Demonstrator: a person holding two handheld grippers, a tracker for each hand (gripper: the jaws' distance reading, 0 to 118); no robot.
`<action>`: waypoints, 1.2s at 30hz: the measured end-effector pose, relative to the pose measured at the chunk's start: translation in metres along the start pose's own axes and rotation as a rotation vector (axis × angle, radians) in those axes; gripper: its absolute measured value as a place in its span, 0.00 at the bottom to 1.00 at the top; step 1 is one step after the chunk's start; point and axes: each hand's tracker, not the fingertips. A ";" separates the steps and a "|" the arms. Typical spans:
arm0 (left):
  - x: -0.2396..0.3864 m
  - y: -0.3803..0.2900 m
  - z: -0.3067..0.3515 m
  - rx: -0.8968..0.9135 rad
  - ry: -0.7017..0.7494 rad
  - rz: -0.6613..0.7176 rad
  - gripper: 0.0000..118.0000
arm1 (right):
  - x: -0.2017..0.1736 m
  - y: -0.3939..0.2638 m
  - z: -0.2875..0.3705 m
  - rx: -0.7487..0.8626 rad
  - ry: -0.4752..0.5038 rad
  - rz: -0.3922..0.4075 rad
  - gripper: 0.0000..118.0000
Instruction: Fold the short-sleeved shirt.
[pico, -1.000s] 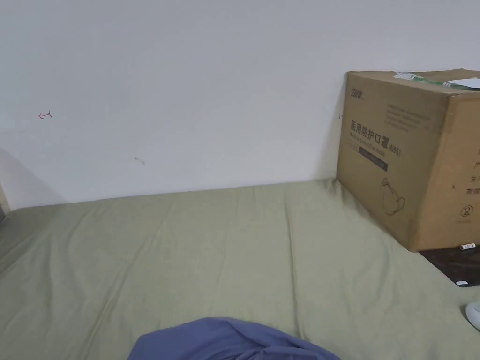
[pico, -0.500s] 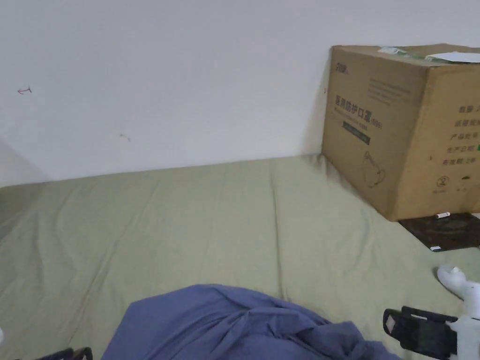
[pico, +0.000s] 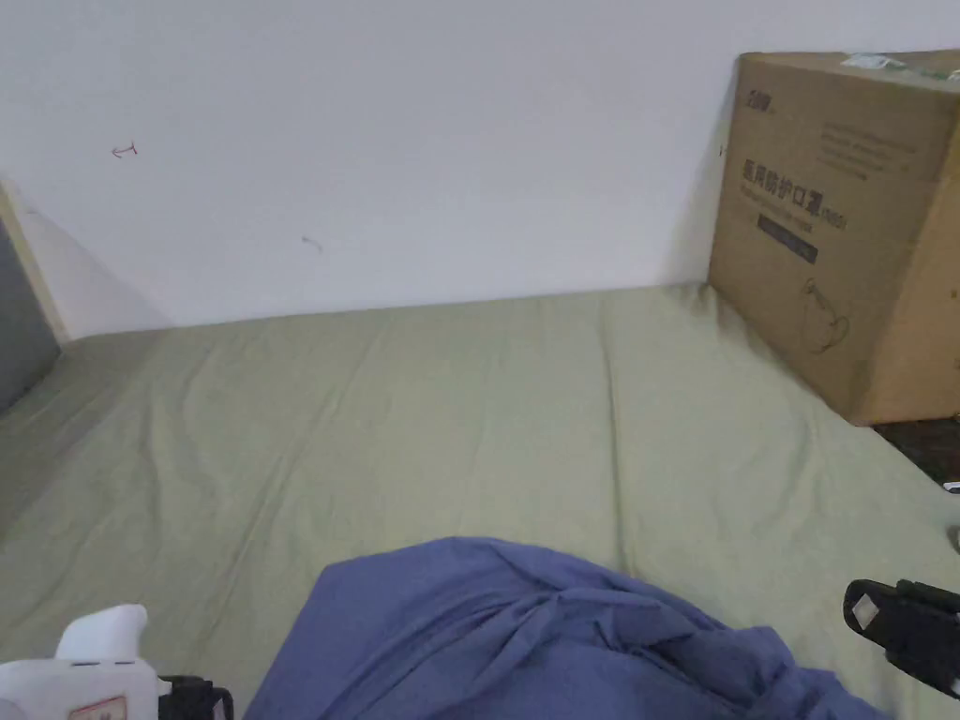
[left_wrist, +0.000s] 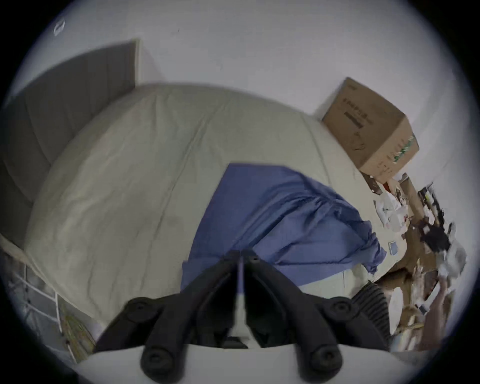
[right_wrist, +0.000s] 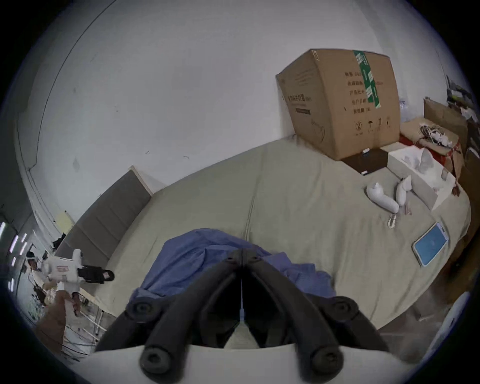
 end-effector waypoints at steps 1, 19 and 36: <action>-0.009 0.003 -0.012 -0.041 0.000 0.017 0.81 | 0.002 -0.002 -0.002 -0.009 -0.010 -0.003 0.00; 0.034 0.148 -0.216 -0.053 0.025 -0.151 0.90 | 0.019 0.006 -0.055 -0.122 -0.123 -0.007 0.00; 0.053 0.092 -0.146 0.093 -0.045 -0.211 0.03 | 0.037 0.027 -0.136 -0.352 -0.159 0.069 0.50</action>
